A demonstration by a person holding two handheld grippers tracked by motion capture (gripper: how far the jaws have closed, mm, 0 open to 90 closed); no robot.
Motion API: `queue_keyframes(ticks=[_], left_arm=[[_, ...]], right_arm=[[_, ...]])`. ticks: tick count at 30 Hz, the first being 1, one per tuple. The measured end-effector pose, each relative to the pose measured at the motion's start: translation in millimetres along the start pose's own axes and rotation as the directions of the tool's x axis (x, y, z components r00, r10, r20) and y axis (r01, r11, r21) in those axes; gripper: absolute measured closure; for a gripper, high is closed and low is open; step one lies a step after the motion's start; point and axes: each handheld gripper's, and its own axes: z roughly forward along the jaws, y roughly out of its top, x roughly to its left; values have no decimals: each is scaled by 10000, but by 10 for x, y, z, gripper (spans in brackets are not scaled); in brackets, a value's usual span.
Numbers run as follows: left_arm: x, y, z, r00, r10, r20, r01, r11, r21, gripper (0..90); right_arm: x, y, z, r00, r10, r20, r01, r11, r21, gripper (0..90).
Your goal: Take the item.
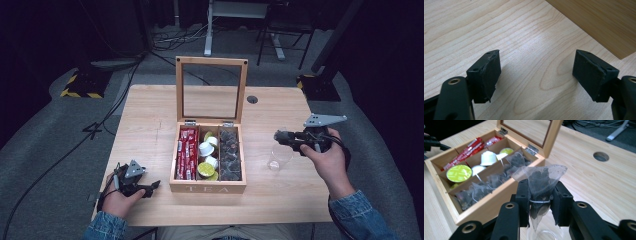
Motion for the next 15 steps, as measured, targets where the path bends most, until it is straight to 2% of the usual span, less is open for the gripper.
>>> queue_keyframes(ticks=[9,15], left_arm=[[-2,17,16,10000,-8,-23,8,10000,29,216],[-4,24,27,10000,-20,-45,20,10000,3,207]], right_arm=[[-96,-135,3,9988,298,377,-321,9976,616,705],[-122,-202,44,9985,397,375,-439,9920,1187,703]])
